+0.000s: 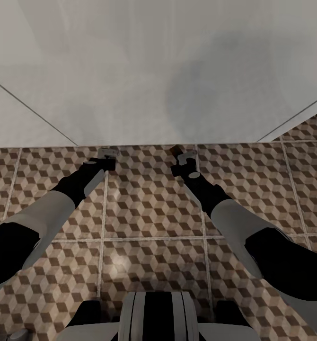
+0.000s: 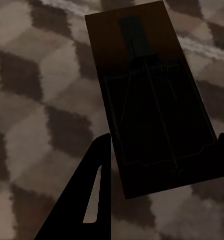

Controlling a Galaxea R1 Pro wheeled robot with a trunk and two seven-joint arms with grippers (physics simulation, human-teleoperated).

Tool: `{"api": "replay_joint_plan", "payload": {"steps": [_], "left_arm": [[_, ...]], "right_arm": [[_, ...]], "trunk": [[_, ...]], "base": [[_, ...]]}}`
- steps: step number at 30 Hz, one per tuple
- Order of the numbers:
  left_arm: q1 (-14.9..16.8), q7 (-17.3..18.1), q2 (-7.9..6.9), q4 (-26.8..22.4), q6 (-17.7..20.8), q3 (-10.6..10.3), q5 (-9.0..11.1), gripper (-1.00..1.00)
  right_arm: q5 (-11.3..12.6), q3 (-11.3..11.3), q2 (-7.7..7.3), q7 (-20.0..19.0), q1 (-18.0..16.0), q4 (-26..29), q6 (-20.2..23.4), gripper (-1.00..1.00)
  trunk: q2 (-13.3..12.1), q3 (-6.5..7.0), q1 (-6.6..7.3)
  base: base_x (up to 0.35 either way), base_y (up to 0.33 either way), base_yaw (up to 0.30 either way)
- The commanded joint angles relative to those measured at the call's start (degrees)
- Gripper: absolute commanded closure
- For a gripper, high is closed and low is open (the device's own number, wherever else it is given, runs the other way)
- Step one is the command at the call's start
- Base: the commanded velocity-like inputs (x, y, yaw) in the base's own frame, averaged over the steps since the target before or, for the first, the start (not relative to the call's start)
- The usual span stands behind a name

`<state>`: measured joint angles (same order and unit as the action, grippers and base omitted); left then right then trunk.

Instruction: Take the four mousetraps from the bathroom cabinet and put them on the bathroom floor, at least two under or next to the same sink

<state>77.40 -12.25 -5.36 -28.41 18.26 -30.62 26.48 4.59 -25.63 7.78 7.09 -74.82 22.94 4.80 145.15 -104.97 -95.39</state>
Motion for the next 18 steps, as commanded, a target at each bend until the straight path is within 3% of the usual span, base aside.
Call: {"api": "replay_joint_plan", "payload": {"steps": [1, 10, 11, 18], "left_arm": [[0.03, -0.58, -0.09, -0.16, 0.28, -0.49, 0.41, 1.00], [-0.18, -0.58, -0.01, -0.16, 0.28, -0.58, 0.41, 1.00], [-0.20, -0.58, 0.04, -0.16, 0.28, -0.61, 0.39, -1.00], [-0.31, -0.52, 0.33, -0.16, -0.44, -0.67, 0.40, -1.00]], "right_arm": [[0.60, -0.48, -0.04, 0.38, -0.05, 0.09, 0.29, 1.00], [0.60, -0.48, -0.15, 0.38, 0.00, 0.09, 0.27, 1.00], [0.60, -0.48, -0.17, 0.38, -0.01, 0.09, 0.25, 1.00], [0.60, -0.48, -0.22, 0.38, -0.02, 0.09, 0.22, 1.00]], "trunk": [[0.01, -0.03, 0.01], [0.01, -0.03, 0.01], [0.01, -0.03, 0.01], [0.01, -0.03, 0.01]], "base": [[0.000, 0.000, 0.000], [0.000, 0.000, 0.000], [0.000, 0.000, 0.000], [0.000, 0.000, 0.000]]}}
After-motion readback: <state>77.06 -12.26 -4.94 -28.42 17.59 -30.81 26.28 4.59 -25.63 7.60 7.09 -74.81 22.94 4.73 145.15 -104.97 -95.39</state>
